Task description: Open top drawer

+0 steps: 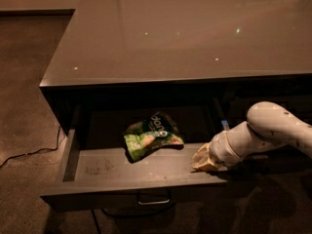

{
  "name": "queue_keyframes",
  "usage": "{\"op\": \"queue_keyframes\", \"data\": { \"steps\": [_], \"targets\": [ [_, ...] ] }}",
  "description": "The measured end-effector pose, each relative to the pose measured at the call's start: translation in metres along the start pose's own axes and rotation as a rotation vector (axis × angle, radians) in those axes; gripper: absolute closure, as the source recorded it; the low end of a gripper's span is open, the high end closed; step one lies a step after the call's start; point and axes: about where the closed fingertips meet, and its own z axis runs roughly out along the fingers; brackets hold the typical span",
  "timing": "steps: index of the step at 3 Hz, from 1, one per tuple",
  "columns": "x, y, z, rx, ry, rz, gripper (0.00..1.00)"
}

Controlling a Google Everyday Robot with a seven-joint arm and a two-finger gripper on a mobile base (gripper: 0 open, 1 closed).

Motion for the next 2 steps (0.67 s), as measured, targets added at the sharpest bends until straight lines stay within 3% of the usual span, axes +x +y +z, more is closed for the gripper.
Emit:
{"op": "queue_keyframes", "data": {
  "steps": [2],
  "targets": [
    [0.002, 0.016, -0.006, -0.008, 0.01, -0.003, 1.0]
  ]
}}
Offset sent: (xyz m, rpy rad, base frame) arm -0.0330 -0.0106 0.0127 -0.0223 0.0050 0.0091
